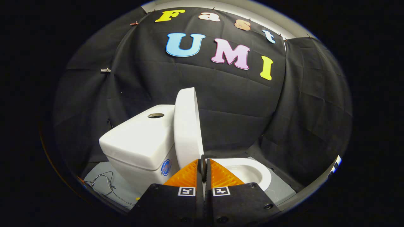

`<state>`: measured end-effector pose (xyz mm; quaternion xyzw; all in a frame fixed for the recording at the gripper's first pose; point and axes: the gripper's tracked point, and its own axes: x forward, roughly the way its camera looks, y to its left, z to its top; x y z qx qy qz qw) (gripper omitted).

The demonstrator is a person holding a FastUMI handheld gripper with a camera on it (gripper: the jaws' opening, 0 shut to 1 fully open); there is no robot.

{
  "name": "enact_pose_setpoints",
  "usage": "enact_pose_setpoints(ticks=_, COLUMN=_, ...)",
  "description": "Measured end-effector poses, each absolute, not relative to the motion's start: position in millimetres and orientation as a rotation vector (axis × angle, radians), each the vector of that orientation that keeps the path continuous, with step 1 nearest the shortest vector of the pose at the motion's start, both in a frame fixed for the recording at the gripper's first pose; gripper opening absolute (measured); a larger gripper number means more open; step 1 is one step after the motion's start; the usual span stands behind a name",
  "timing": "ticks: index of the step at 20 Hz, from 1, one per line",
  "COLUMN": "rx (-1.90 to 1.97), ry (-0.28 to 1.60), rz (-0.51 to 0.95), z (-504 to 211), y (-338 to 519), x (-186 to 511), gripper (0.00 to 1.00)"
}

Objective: Open the toilet lid.

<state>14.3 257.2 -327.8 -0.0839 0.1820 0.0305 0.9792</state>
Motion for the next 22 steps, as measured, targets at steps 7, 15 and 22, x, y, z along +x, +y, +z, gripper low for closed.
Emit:
enact_pose_setpoints(ticks=7, rx=-0.200, ry=0.363, rz=0.068, z=-328, y=266, x=14, gripper=0.05)
enact_pose_setpoints(ticks=15, rx=-0.191, ry=0.353, rz=0.084, z=-323, y=263, x=17, gripper=0.30)
enact_pose_setpoints(ticks=22, rx=-0.178, ry=0.291, rz=0.116, z=-287, y=263, x=10, gripper=0.99)
